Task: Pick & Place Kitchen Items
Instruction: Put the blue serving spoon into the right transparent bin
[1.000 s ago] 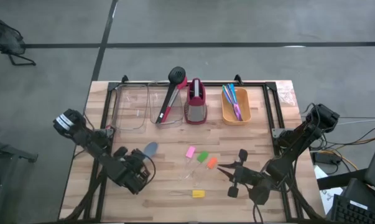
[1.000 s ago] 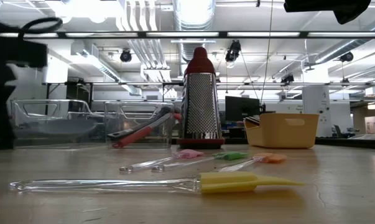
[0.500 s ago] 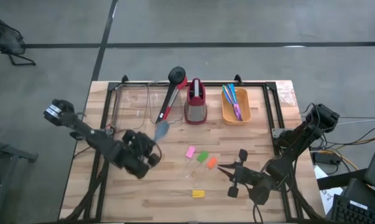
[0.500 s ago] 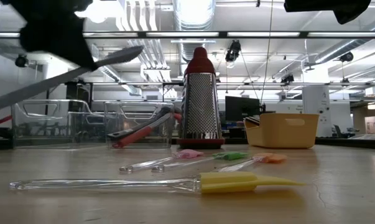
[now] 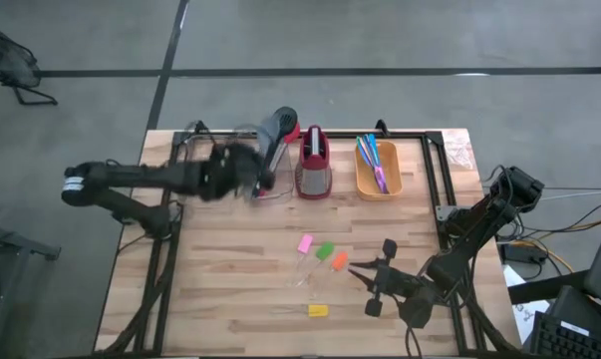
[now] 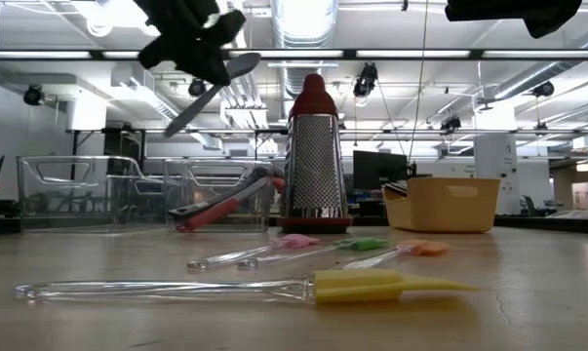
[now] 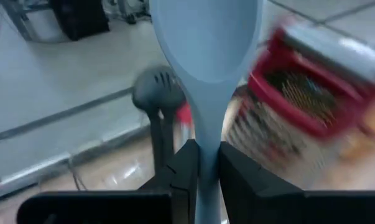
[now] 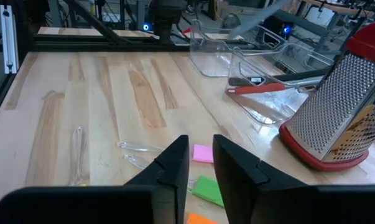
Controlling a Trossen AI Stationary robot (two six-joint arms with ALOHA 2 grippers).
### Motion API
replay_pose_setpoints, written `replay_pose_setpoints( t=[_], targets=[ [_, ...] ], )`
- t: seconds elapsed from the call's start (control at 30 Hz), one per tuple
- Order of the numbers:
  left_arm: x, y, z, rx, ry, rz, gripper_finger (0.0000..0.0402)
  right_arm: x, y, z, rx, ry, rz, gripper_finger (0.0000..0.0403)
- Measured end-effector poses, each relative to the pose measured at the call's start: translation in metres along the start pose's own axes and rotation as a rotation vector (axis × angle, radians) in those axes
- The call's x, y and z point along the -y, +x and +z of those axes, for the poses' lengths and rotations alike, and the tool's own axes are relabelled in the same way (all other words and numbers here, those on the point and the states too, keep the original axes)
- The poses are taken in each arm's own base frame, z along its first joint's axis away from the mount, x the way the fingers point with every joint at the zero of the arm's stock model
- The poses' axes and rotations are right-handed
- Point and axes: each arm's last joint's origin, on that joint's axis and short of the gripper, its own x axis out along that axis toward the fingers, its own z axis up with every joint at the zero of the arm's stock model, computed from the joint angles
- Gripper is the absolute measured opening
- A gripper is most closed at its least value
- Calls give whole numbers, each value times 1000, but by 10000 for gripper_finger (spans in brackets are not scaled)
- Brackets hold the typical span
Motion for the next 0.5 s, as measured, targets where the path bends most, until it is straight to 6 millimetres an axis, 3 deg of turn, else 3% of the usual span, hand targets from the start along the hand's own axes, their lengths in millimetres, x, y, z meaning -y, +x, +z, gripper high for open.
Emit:
replay_pose_setpoints(
  t=[0.17, 0.3, 0.5],
  targets=[
    [-24, 40, 22, -3, -109, -30, 53, 0, 0, -1, -1, -2, -1, 83],
    [-36, 68, 13, -59, -85, 51, 53, 0, 0, -1, -2, -3, -1, 88],
    [-41, 94, 0, -134, -90, 83, 53, 1, 0, -2, -3, -2, -2, 81]
  ],
)
